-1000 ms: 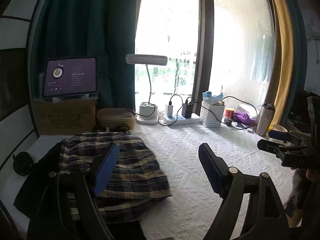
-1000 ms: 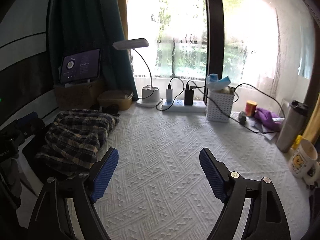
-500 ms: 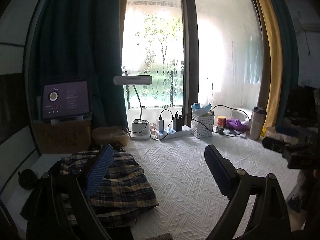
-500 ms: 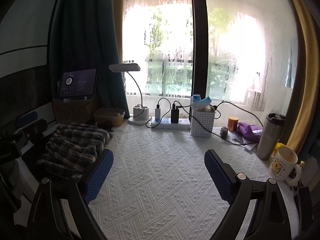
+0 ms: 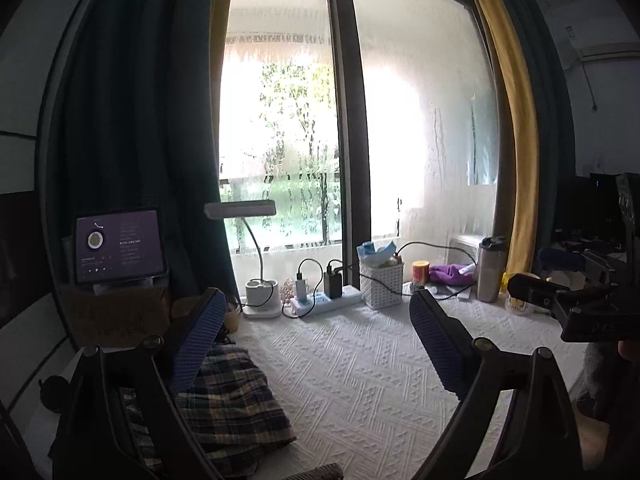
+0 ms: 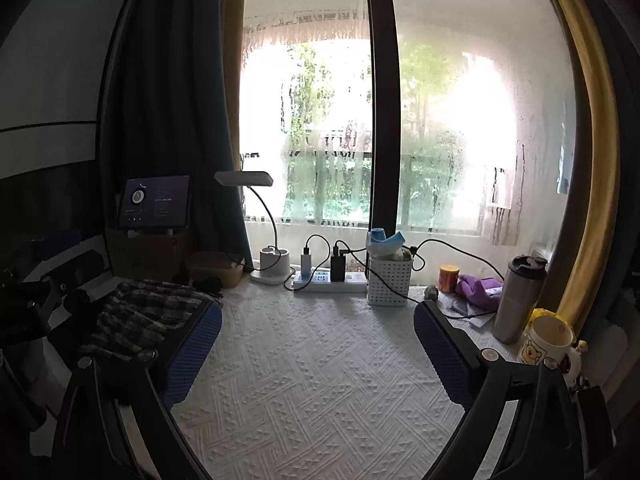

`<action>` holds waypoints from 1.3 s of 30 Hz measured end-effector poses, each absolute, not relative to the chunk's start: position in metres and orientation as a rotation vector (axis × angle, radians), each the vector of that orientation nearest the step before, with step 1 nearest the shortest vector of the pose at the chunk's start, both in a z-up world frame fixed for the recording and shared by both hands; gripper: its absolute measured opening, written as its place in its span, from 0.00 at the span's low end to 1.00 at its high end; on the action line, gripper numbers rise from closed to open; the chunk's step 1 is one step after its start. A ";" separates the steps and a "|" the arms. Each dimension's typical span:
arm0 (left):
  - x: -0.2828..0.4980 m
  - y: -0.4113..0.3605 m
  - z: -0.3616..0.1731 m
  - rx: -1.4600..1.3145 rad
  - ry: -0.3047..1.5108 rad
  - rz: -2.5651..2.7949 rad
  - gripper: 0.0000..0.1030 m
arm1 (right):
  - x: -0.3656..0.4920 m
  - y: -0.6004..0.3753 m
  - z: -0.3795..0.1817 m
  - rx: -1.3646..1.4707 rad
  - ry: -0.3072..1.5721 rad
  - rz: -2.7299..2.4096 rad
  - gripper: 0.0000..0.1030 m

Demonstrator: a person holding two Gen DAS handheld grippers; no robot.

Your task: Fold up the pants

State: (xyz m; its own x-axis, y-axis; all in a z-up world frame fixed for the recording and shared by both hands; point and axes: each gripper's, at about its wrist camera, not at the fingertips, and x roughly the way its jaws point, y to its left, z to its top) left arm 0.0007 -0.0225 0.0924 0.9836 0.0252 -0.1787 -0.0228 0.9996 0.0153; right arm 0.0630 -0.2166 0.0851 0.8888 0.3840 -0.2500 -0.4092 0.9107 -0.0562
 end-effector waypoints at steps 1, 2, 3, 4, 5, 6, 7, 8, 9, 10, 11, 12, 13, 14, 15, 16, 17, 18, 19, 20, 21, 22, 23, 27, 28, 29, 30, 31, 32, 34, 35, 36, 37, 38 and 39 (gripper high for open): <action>0.000 -0.023 0.095 0.009 0.172 0.024 0.90 | 0.061 -0.217 0.088 -0.109 0.228 0.411 0.95; -0.001 -0.023 0.096 0.006 0.165 0.025 0.90 | 0.059 -0.217 0.090 -0.110 0.221 0.408 0.95; -0.002 -0.023 0.097 0.005 0.157 0.028 0.90 | 0.058 -0.218 0.092 -0.111 0.215 0.407 0.96; -0.002 -0.022 0.099 0.008 0.151 0.029 0.90 | 0.057 -0.219 0.094 -0.113 0.208 0.405 0.96; -0.003 -0.023 0.101 0.016 0.147 0.031 0.90 | 0.056 -0.219 0.096 -0.114 0.203 0.403 0.96; -0.003 -0.023 0.102 0.026 0.143 0.035 0.90 | 0.055 -0.220 0.098 -0.116 0.197 0.400 0.96; -0.005 -0.022 0.105 0.035 0.132 0.043 0.90 | 0.054 -0.221 0.101 -0.116 0.191 0.396 0.96; -0.006 -0.022 0.107 0.038 0.125 0.046 0.90 | 0.053 -0.222 0.103 -0.114 0.183 0.394 0.97; -0.007 -0.022 0.109 0.042 0.116 0.047 0.90 | 0.053 -0.223 0.106 -0.112 0.178 0.393 0.97; -0.008 -0.022 0.112 0.048 0.105 0.050 0.90 | 0.052 -0.223 0.108 -0.110 0.173 0.393 0.97; -0.010 -0.022 0.114 0.052 0.096 0.054 0.90 | 0.051 -0.223 0.110 -0.108 0.166 0.392 0.97; -0.011 -0.021 0.117 0.054 0.086 0.057 0.90 | 0.050 -0.223 0.112 -0.108 0.160 0.391 0.97; -0.012 -0.021 0.120 0.054 0.079 0.059 0.90 | 0.048 -0.223 0.115 -0.110 0.153 0.390 0.97; -0.012 -0.020 0.121 0.051 0.079 0.059 0.91 | 0.047 -0.223 0.117 -0.112 0.146 0.389 0.98; -0.013 -0.019 0.123 0.046 0.081 0.058 0.91 | 0.046 -0.222 0.120 -0.113 0.138 0.389 0.98; -0.013 -0.017 0.125 0.034 0.083 0.061 0.91 | 0.045 -0.222 0.122 -0.114 0.130 0.390 0.98; -0.012 -0.015 0.126 0.016 0.088 0.068 0.91 | 0.045 -0.221 0.124 -0.114 0.123 0.392 0.99; -0.013 -0.014 0.125 0.005 0.091 0.077 0.91 | 0.044 -0.221 0.125 -0.113 0.118 0.390 0.99; -0.013 -0.012 0.125 -0.003 0.089 0.088 0.91 | 0.044 -0.222 0.128 -0.109 0.113 0.388 0.99; -0.014 -0.011 0.126 -0.007 0.086 0.100 0.91 | 0.043 -0.221 0.129 -0.105 0.108 0.388 1.00; -0.016 -0.009 0.126 -0.011 0.080 0.109 0.91 | 0.042 -0.221 0.130 -0.104 0.103 0.389 1.00; -0.017 -0.008 0.127 -0.012 0.073 0.117 0.91 | 0.042 -0.220 0.131 -0.106 0.099 0.388 1.00; -0.019 -0.006 0.128 -0.011 0.064 0.128 0.95 | 0.042 -0.219 0.133 -0.109 0.095 0.386 1.00; -0.032 0.002 0.135 -0.015 -0.005 0.181 0.99 | 0.040 -0.218 0.139 -0.110 0.071 0.385 1.00; -0.034 0.004 0.136 -0.019 -0.010 0.184 0.99 | 0.039 -0.218 0.141 -0.108 0.063 0.385 1.00; -0.036 0.006 0.138 -0.024 -0.018 0.192 0.99 | 0.039 -0.218 0.142 -0.107 0.058 0.384 1.00; -0.037 0.007 0.139 -0.024 -0.024 0.199 0.99 | 0.039 -0.217 0.144 -0.107 0.052 0.382 1.00; -0.037 0.009 0.139 -0.021 -0.029 0.209 0.99 | 0.038 -0.217 0.145 -0.107 0.048 0.383 1.00; -0.038 0.010 0.139 -0.019 -0.028 0.214 0.99 | 0.038 -0.216 0.146 -0.108 0.042 0.384 1.00; -0.038 0.013 0.138 -0.024 -0.025 0.215 0.99 | 0.038 -0.215 0.148 -0.108 0.034 0.386 1.00; -0.038 0.014 0.137 -0.026 -0.020 0.214 0.99 | 0.038 -0.215 0.149 -0.109 0.031 0.388 1.00; -0.037 0.015 0.136 -0.027 -0.013 0.213 0.99 | 0.036 -0.215 0.149 -0.110 0.029 0.388 1.00; -0.036 0.016 0.135 -0.028 -0.006 0.216 0.99 | 0.037 -0.214 0.149 -0.110 0.027 0.388 1.00; -0.035 0.017 0.133 -0.030 0.000 0.219 0.99 | 0.037 -0.214 0.148 -0.109 0.027 0.390 1.00; -0.034 0.018 0.132 -0.031 0.006 0.221 0.99 | 0.038 -0.214 0.147 -0.109 0.029 0.391 1.00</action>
State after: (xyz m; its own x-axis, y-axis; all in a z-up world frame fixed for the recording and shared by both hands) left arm -0.0341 0.0183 0.1318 0.9756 0.2194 -0.0096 -0.2196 0.9751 -0.0305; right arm 0.0378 -0.2140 0.1474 0.9241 0.3791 -0.0490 -0.3822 0.9186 -0.1008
